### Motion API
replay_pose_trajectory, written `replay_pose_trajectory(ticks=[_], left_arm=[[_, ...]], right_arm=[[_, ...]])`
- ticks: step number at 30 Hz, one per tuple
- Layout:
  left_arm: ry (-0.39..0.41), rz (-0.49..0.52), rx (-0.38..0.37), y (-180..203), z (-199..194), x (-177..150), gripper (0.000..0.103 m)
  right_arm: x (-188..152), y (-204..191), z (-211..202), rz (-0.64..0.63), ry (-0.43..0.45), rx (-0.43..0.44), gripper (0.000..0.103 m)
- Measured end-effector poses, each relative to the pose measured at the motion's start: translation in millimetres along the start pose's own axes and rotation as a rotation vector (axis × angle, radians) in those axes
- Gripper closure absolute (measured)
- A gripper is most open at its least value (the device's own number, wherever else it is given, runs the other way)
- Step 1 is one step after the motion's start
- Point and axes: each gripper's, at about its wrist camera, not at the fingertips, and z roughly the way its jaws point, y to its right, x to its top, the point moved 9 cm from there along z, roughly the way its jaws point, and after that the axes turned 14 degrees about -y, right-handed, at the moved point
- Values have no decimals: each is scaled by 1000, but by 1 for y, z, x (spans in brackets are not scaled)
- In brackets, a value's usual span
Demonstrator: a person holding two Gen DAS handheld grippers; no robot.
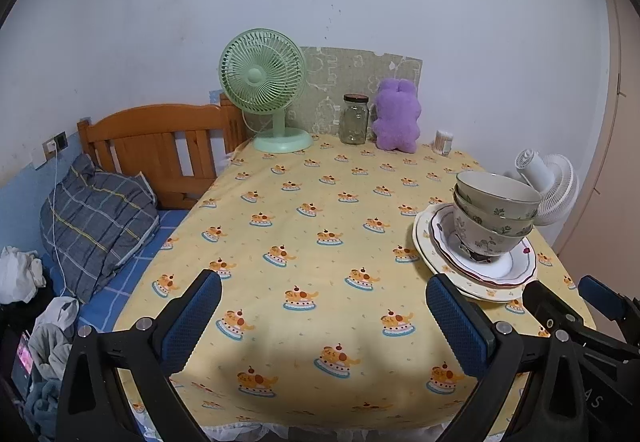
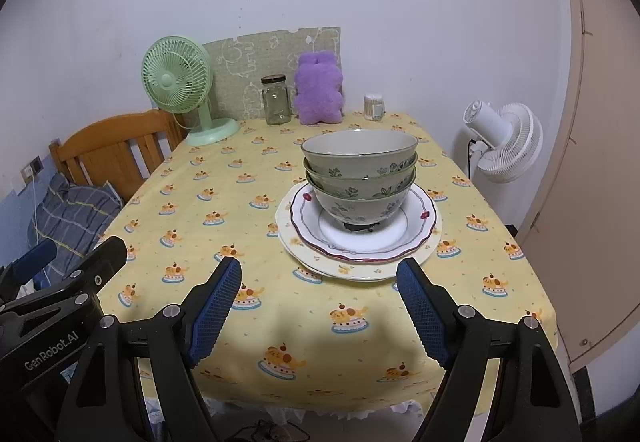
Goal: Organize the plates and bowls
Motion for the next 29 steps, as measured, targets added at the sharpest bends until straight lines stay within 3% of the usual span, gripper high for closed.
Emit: replay_pose_trajectory(ticks=[29], left_arm=[[-11, 24, -17, 10, 3, -2, 0]], right_arm=[[0, 10, 4, 24, -17, -2, 21]])
